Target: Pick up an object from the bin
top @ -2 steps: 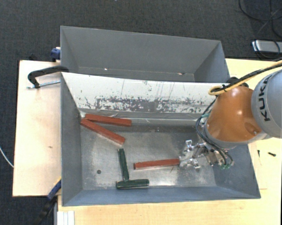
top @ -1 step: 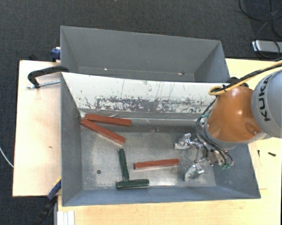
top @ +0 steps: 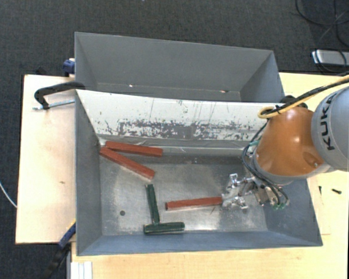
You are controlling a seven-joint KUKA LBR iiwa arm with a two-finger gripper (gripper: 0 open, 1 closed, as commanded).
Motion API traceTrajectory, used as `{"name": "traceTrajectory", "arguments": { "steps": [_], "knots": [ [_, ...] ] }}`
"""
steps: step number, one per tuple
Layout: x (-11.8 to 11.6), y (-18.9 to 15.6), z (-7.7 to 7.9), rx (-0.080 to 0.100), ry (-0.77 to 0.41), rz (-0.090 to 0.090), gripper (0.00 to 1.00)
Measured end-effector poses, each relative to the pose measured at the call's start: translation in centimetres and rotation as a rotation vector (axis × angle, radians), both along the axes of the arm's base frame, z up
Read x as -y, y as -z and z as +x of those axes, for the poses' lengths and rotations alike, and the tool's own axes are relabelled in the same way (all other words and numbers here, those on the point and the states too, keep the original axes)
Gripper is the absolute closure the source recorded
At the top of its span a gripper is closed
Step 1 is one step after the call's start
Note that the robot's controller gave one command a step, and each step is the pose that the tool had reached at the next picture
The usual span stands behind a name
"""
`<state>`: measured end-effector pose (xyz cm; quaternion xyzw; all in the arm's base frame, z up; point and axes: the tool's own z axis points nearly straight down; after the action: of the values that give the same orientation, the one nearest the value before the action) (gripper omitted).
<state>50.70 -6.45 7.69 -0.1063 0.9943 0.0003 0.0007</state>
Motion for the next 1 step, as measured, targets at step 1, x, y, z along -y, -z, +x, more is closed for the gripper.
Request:
{"name": "traceTrajectory", "arguments": {
  "steps": [1],
  "knots": [
    [0.00, 0.00, 0.00, 0.000, 0.000, 0.000, 0.00]
  ]
}}
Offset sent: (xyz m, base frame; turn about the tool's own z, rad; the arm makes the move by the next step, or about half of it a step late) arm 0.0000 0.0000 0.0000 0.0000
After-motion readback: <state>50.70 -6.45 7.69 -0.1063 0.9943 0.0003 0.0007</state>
